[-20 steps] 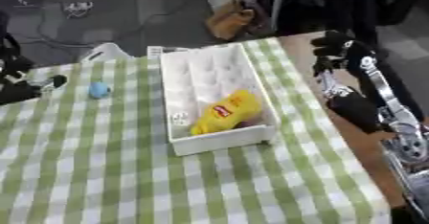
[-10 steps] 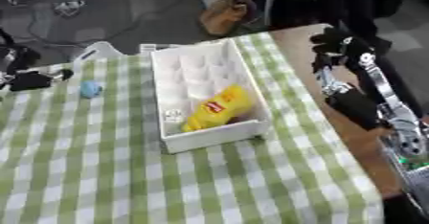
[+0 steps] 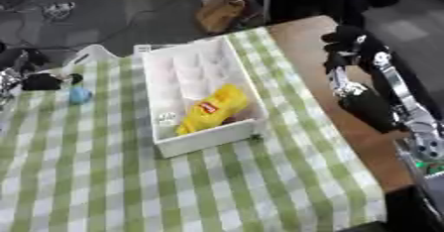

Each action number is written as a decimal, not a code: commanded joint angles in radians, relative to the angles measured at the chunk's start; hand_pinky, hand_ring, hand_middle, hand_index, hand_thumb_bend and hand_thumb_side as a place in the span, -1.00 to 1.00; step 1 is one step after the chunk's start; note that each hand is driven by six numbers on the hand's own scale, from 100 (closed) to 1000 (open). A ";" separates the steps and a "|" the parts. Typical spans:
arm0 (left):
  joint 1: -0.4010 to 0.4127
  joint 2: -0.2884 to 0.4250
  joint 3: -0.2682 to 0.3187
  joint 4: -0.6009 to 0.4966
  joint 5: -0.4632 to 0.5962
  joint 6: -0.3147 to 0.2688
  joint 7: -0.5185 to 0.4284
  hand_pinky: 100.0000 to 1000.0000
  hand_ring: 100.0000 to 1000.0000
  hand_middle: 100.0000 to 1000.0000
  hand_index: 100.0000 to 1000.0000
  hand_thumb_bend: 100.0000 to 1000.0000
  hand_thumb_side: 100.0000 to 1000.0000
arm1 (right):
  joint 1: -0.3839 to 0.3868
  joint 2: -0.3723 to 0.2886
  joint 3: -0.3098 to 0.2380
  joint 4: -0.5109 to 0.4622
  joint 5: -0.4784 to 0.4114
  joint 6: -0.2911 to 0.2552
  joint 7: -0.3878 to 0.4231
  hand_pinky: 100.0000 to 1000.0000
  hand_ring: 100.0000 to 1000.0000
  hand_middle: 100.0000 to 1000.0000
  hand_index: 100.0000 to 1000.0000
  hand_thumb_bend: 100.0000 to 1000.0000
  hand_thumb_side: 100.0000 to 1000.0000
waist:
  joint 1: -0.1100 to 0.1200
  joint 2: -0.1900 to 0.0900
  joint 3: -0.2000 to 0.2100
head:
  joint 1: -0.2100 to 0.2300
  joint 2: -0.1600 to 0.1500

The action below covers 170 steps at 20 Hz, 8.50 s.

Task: Pick up objects on the table and place them in the box.

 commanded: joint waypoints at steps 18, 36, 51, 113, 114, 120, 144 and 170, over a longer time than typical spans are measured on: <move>-0.031 0.030 0.031 0.042 -0.007 0.047 0.133 0.38 0.49 0.44 0.60 0.18 -0.19 | -0.019 -0.018 -0.002 -0.028 0.034 -0.002 0.000 0.36 0.61 0.53 0.86 -1.00 0.08 | 0.046 0.074 -0.056 | 0.017 -0.057; -0.025 0.045 0.038 0.069 -0.036 0.094 0.104 0.38 0.48 0.30 0.52 -0.14 -0.56 | -0.019 -0.015 -0.003 -0.030 0.043 -0.001 -0.002 0.36 0.61 0.53 0.86 -1.00 0.09 | 0.055 0.092 -0.063 | 0.016 -0.060; -0.022 0.036 0.039 0.069 -0.044 0.055 0.058 0.41 0.50 0.40 0.59 -0.11 -0.51 | -0.024 -0.015 -0.001 -0.034 0.044 -0.002 -0.001 0.36 0.61 0.53 0.86 -1.00 0.09 | 0.051 0.104 -0.063 | 0.011 -0.073; -0.073 -0.170 -0.231 -0.250 0.006 -0.228 -0.188 0.39 0.39 -0.16 0.06 -0.73 -0.78 | -0.023 -0.016 0.009 -0.039 0.015 0.000 0.011 0.36 0.62 0.53 0.85 -1.00 0.05 | 0.016 0.036 -0.084 | 0.001 -0.066; -0.065 -0.177 -0.243 -0.246 0.008 -0.240 -0.200 0.40 0.41 -0.13 0.08 -0.66 -0.71 | -0.024 -0.015 0.010 -0.039 0.014 -0.001 0.012 0.36 0.62 0.53 0.85 -1.00 0.05 | 0.015 0.036 -0.084 | 0.001 -0.065; -0.048 -0.158 -0.278 -0.255 -0.051 -0.339 -0.299 0.61 0.72 0.68 0.74 0.70 0.57 | -0.020 -0.013 0.008 -0.039 0.015 0.001 0.010 0.36 0.62 0.53 0.85 -1.00 0.05 | 0.014 0.034 -0.079 | -0.004 -0.059; 0.153 0.006 0.113 -0.746 0.139 -0.277 -0.045 0.62 0.58 0.44 0.60 -0.35 0.60 | 0.018 -0.012 -0.011 -0.034 0.010 0.006 -0.009 0.36 0.62 0.53 0.85 -1.00 0.05 | -0.028 -0.006 0.038 | -0.012 -0.034; 0.709 -0.084 0.190 -1.203 0.585 -0.030 0.402 0.68 0.58 0.42 0.58 -0.79 1.00 | 0.036 -0.007 -0.027 -0.030 0.014 0.009 -0.027 0.36 0.63 0.53 0.85 -1.00 0.07 | -0.040 -0.002 0.176 | 0.138 0.014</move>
